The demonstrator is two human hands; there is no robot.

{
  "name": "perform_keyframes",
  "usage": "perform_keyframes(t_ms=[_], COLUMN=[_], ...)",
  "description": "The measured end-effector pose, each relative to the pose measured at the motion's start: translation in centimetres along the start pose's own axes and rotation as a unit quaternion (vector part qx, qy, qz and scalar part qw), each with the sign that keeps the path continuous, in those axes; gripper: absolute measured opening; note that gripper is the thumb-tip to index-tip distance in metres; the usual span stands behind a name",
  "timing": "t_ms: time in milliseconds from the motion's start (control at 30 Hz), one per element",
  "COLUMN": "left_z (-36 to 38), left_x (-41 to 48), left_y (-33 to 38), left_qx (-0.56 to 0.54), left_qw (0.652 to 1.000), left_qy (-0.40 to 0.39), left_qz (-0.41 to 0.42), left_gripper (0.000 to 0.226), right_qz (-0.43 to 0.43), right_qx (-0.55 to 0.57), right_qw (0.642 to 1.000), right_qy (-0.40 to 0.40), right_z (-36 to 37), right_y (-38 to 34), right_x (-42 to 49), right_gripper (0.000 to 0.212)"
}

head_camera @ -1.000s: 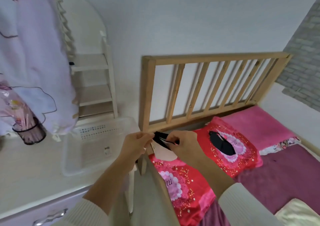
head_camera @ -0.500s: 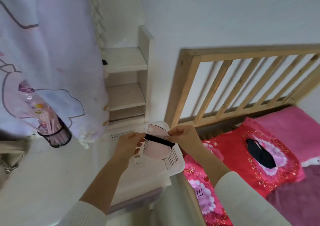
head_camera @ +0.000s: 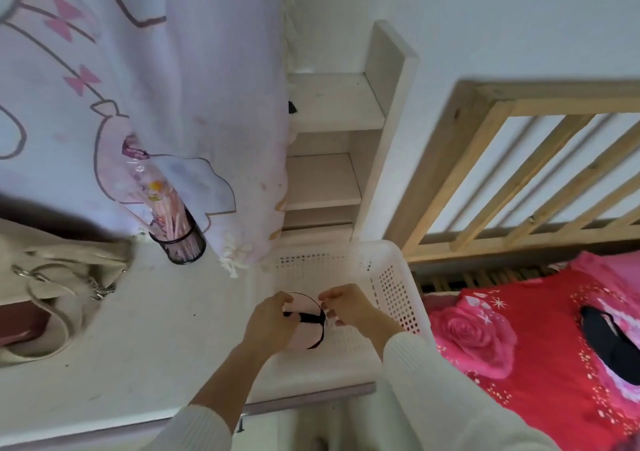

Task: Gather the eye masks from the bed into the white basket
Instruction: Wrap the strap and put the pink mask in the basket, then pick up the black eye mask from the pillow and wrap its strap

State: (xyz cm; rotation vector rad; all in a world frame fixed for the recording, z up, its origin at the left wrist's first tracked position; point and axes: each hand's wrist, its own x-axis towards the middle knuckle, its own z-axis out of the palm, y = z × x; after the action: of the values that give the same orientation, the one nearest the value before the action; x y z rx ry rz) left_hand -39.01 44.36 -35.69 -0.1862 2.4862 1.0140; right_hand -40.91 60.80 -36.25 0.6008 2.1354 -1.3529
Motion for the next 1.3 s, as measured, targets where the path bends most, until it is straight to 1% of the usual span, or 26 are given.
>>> perform_keyframes(t_ms=[67,100,167,233,300,367,433,500,567,633,700,733,800,900,967,1133,1233,1300], left_z=[1.3,1.9,2.6,3.1,4.0,6.1,9.4,13.8,18.7,24.1,29.3,32.0,36.9,43.2,47.1,53.6,55.6,56.8], left_x=[0.4,0.7,1.2,1.8,2.3,2.7,2.4,1.2,-0.8,-3.3,-5.9,-7.3,-9.6,-12.3,-13.4,-11.5,-8.4,-5.7], left_y=[0.2,0.4,1.2,2.6,5.4,9.1,13.4,17.7,21.4,24.5,26.7,27.6,28.9,30.4,31.5,34.3,35.9,37.0], left_qx=[0.1,0.14,0.212,0.254,0.238,0.193,0.149,0.114,0.107,0.128,0.154,0.169,0.191,0.212,0.227,0.257,0.281,0.279], left_qw=[0.993,0.987,0.975,0.966,0.967,0.967,0.957,0.938,0.907,0.874,0.844,0.834,0.826,0.829,0.834,0.85,0.854,0.862], left_qy=[-0.058,-0.074,-0.066,-0.023,0.015,0.04,0.052,0.025,-0.032,-0.1,-0.165,-0.19,-0.225,-0.251,-0.258,-0.232,-0.202,-0.174], left_qz=[0.017,0.021,0.023,0.039,0.086,0.159,0.243,0.327,0.405,0.459,0.487,0.49,0.48,0.453,0.431,0.396,0.388,0.386], left_gripper=[0.039,0.039,0.038,0.038,0.036,0.034,0.028,0.021,0.019,0.02,0.024,0.025,0.028,0.028,0.029,0.027,0.033,0.044], right_qz=[-0.008,-0.022,-0.056,-0.079,-0.085,-0.087,-0.082,-0.05,-0.009,0.036,0.077,0.094,0.123,0.162,0.182,0.222,0.212,0.199], right_qx=[-0.04,-0.054,-0.07,-0.05,0.025,0.085,0.126,0.117,0.11,0.131,0.163,0.179,0.201,0.221,0.222,0.168,0.187,0.224], right_qw=[0.999,0.998,0.996,0.996,0.995,0.987,0.975,0.963,0.95,0.935,0.914,0.903,0.887,0.872,0.869,0.89,0.903,0.898], right_qy=[0.007,0.009,0.007,0.014,0.044,0.103,0.165,0.238,0.291,0.329,0.362,0.378,0.398,0.406,0.404,0.361,0.325,0.323], right_z=[0.3,0.0,-1.4,-4.0,-7.6,-11.7,-15.8,-19.6,-22.8,-25.6,-27.9,-29.0,-30.9,-33.9,-36.7,-42.3,-44.1,-44.9], right_y=[0.8,1.1,1.5,2.1,3.1,4.7,7.5,11.5,16.2,21.3,26.1,28.6,33.3,40.0,43.7,49.2,50.6,51.6], right_x=[0.6,0.5,0.0,-0.9,-2.3,-4.2,-6.5,-9.2,-12.1,-15.1,-17.9,-19.1,-21.1,-23.2,-23.7,-21.1,-17.6,-14.7], right_gripper=[0.029,0.03,0.031,0.027,0.018,0.016,0.016,0.017,0.016,0.015,0.024,0.028,0.03,0.029,0.022,0.025,0.027,0.017])
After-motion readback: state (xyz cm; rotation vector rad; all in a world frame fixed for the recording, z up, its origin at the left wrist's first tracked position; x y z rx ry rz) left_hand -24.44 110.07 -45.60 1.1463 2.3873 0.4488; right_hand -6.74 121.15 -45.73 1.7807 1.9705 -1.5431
